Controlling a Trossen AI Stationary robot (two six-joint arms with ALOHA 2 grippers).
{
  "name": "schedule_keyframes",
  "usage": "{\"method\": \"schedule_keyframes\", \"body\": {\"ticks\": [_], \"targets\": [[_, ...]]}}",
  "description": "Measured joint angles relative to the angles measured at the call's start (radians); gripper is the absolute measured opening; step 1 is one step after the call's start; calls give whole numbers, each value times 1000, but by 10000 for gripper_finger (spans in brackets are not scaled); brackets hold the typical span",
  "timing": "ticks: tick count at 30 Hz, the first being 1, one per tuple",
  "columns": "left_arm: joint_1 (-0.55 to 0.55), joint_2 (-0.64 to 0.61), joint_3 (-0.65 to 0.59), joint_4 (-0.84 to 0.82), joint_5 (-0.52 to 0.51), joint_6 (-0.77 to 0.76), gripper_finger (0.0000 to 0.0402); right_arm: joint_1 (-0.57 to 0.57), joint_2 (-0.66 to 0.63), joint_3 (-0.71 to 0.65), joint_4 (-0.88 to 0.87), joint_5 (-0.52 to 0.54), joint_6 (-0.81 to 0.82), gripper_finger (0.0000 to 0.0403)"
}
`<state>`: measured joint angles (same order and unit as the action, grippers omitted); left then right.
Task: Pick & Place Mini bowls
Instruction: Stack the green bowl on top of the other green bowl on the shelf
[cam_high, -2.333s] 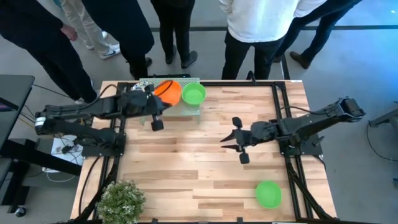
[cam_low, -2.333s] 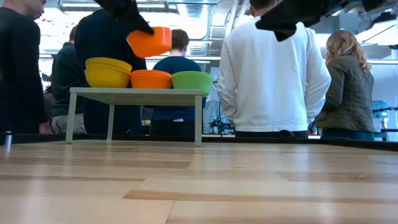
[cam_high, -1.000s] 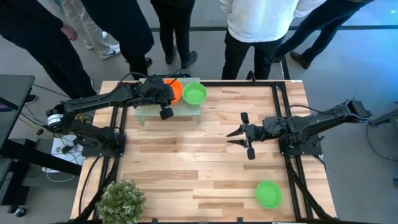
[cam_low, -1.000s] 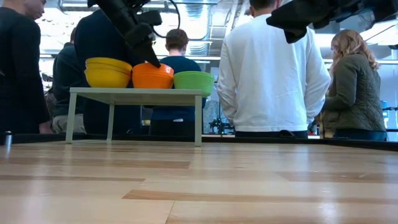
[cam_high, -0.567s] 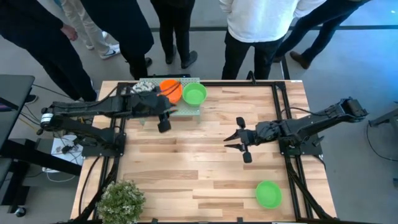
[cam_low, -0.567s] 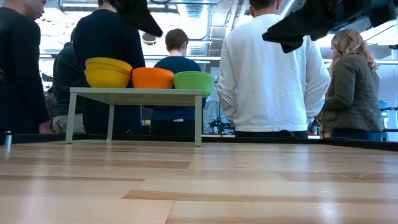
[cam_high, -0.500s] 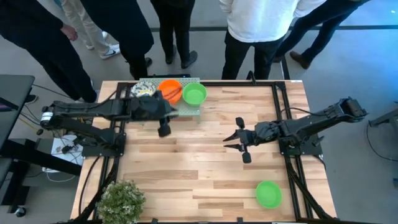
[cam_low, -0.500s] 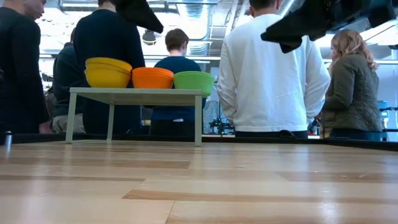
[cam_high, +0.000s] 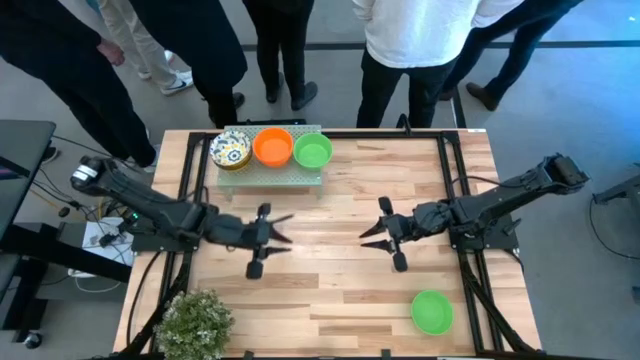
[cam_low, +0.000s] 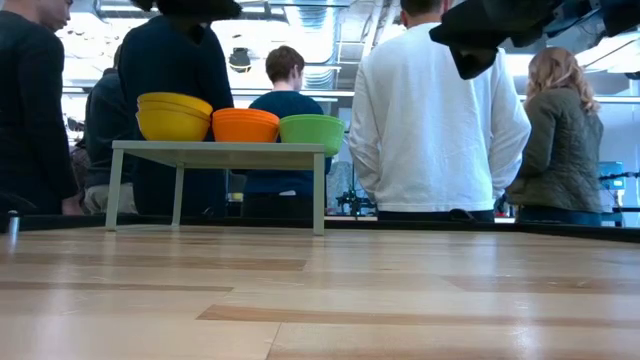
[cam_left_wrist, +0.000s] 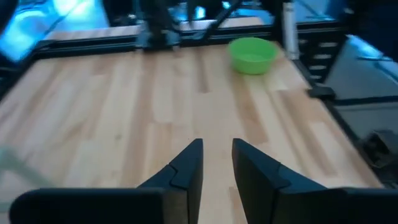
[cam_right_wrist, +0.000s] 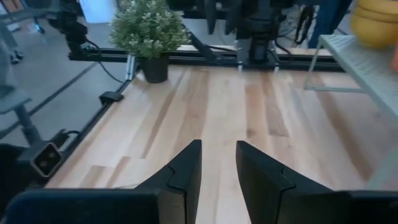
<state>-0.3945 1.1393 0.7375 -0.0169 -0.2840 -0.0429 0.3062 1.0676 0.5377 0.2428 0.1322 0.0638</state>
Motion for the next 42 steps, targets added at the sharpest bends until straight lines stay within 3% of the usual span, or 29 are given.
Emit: {"method": "schedule_keyframes", "body": {"ticks": [10, 14, 18, 27, 31, 35, 42], "targets": [[-67, 0, -56, 96, -1, 0, 86, 27, 0, 0, 29, -23, 16, 90], [-66, 0, -56, 96, -1, 0, 86, 20, 0, 0, 109, 23, -13, 79], [-65, 0, -56, 96, -1, 5, 86, 26, 0, 0, 107, -36, 28, 74], [-44, 0, -56, 101, -1, 19, 86, 76, 44, 26, 60, -70, 128, 135], [-28, 0, -56, 109, -1, 20, 86, 107, 79, 122, -95, -67, 208, 173], [3, 0, -56, 129, -1, 66, 86, 160, 141, 284, -380, -49, 344, 195], [62, 0, -56, 138, -1, 72, 86, 300, 299, 574, -888, -48, 763, 191]]}}
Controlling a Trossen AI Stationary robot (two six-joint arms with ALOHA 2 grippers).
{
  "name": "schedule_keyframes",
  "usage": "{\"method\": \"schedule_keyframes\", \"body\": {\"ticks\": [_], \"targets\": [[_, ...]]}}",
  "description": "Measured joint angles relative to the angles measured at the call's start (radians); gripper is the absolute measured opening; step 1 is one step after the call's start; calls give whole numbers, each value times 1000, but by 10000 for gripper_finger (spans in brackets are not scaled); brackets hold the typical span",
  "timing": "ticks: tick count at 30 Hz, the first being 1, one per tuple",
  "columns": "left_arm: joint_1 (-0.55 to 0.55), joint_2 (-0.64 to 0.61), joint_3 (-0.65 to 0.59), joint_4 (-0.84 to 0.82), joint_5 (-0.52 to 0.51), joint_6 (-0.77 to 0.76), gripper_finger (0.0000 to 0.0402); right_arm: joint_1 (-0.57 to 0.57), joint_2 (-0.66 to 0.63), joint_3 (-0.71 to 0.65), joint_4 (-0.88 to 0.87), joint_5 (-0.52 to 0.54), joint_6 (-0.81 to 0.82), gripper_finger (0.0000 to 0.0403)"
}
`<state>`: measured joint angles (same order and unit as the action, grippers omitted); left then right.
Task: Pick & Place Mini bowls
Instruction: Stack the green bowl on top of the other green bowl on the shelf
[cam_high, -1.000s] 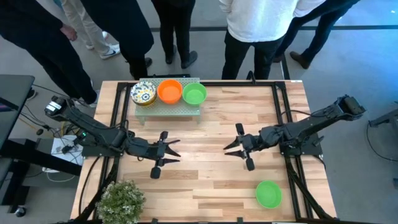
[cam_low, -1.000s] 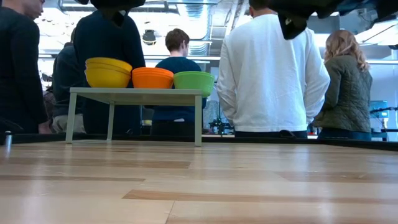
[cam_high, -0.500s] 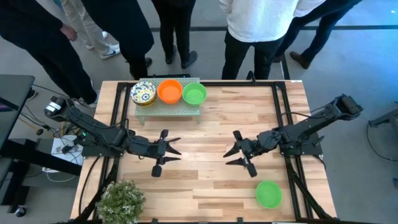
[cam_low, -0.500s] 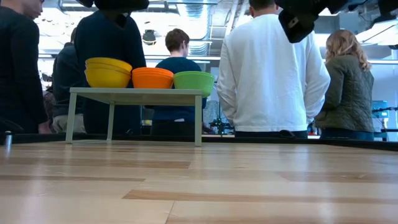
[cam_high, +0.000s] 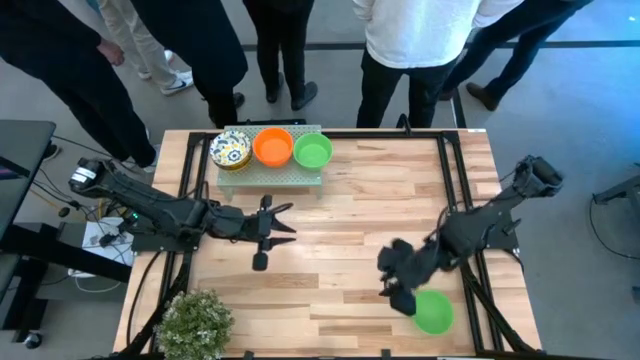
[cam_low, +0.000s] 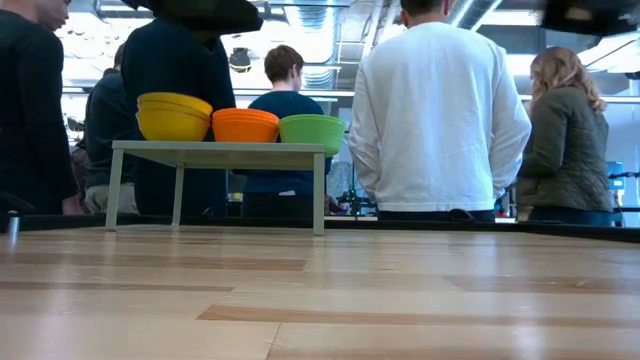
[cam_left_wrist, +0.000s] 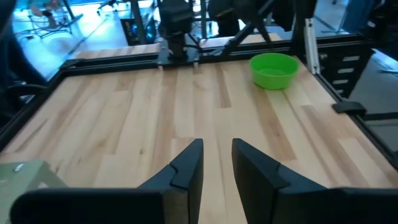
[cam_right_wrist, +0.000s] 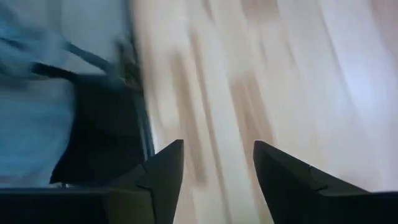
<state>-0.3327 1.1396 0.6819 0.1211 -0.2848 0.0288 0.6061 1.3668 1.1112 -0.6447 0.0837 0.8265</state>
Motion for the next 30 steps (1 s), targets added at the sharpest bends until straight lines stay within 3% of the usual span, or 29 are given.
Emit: {"method": "schedule_keyframes", "body": {"ticks": [5, 9, 12, 16, 27, 30], "targets": [[21, 0, 0, 0, 0, -5, 86, 112, 126, 52, -209, -39, 425, 177], [20, 0, 0, 0, 0, -9, 86, 184, 222, 55, -201, -192, 704, 174], [20, 0, 0, 0, 0, -11, 86, 226, 294, 54, -179, -272, 813, 175], [20, 0, 0, 0, 0, -11, 86, 256, 365, 54, -196, -349, 874, 178], [20, 0, 0, 7, 1, -11, 86, 251, 405, 54, -189, -342, 827, 173], [20, 0, 0, 8, 0, -11, 86, 260, 406, 48, -183, -297, 835, 173]]}}
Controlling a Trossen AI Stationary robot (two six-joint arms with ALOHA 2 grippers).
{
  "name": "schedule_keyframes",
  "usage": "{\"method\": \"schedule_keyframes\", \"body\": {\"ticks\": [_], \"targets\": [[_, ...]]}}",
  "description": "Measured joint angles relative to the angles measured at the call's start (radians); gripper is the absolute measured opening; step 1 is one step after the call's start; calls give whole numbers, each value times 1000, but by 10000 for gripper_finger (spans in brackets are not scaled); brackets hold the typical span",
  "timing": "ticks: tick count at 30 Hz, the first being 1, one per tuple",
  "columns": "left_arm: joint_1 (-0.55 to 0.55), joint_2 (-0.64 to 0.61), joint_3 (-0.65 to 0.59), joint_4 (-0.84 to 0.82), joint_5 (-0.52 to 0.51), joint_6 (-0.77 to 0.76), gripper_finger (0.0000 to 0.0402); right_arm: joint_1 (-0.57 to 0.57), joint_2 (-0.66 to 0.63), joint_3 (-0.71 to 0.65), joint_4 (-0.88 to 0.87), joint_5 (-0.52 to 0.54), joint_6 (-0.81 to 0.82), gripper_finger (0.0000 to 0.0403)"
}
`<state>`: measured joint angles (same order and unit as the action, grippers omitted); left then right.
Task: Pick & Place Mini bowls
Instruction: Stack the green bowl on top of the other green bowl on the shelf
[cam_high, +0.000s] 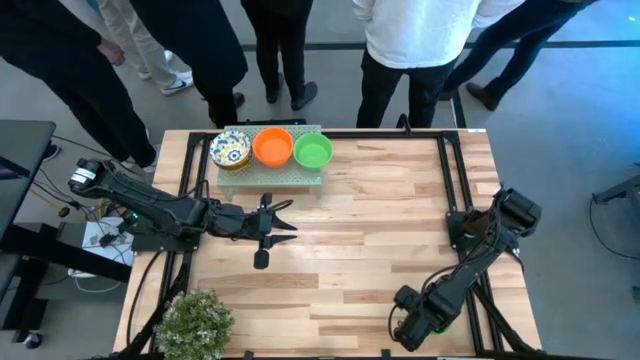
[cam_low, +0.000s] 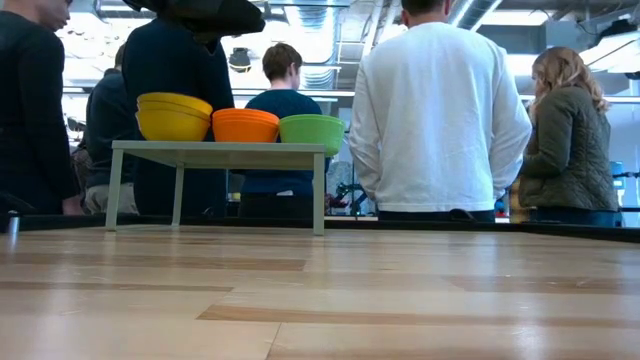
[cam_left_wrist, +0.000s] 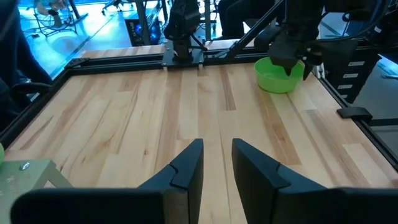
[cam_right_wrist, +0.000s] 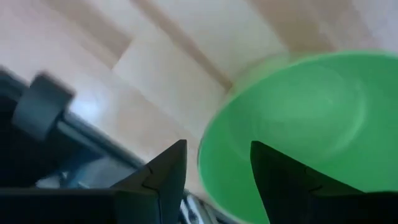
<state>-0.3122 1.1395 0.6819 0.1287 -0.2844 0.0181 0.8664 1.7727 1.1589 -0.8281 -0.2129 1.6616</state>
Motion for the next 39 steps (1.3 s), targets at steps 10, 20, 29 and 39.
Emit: {"method": "schedule_keyframes", "body": {"ticks": [10, 20, 29, 39], "targets": [[-2, 0, 0, 0, 0, 0, 86, 31, 1, -20, -10, 135, 42, 130], [-1, 0, 0, 0, 0, 0, 86, -16, 1, 0, -10, 131, -95, 9], [-1, 0, 0, 0, 0, 0, 86, -161, 1, 204, -185, 196, -453, 5], [-8, 0, 0, 1, 0, 0, 86, -359, 1, 456, -308, 429, -1044, 6]]}}
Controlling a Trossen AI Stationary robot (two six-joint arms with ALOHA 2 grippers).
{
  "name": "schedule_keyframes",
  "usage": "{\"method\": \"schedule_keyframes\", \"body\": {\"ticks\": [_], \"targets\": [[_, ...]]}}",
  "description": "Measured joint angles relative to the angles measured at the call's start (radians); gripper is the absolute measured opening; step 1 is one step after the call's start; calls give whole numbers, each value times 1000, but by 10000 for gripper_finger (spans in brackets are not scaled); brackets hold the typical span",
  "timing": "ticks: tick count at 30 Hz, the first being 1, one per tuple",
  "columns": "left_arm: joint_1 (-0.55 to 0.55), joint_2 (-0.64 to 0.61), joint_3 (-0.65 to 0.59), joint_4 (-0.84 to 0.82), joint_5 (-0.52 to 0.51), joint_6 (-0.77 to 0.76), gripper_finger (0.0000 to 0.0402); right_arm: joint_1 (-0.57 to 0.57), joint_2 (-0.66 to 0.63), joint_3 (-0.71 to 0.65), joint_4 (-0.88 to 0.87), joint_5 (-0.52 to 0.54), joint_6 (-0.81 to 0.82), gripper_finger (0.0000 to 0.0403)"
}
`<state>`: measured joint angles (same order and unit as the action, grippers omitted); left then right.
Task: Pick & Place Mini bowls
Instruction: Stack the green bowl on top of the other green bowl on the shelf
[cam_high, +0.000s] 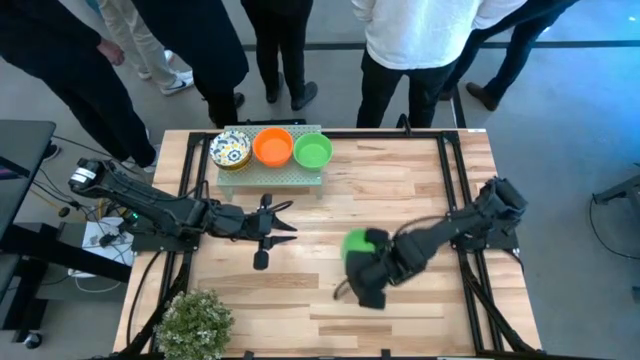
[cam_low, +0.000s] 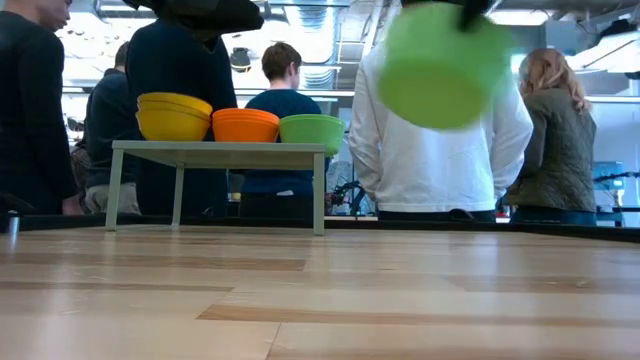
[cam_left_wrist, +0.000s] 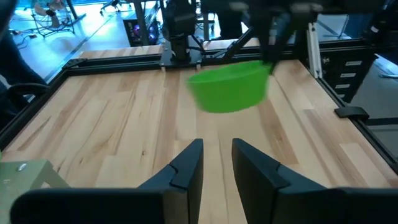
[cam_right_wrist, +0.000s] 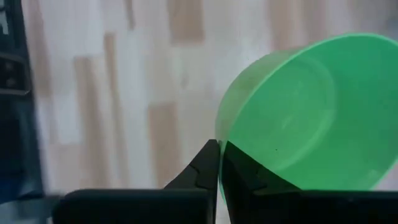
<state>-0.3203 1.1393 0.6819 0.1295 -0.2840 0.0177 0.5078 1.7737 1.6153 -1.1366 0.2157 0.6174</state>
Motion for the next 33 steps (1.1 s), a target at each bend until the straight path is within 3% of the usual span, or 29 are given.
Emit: {"method": "schedule_keyframes", "body": {"ticks": [7, 15, 23, 33], "targets": [[-73, 0, 1, -100, 1, 0, 86, -159, 0, 152, -1, 110, -435, 3], [-142, 0, 1, -174, 3, -1, 86, -390, 0, 210, 60, 175, -842, 3], [-146, 0, 1, -174, 0, -1, 86, -598, 0, 212, 237, 79, -1048, 1], [-146, 0, 1, -174, 0, -31, 86, -702, 78, 214, 271, 43, -1151, 4]]}}
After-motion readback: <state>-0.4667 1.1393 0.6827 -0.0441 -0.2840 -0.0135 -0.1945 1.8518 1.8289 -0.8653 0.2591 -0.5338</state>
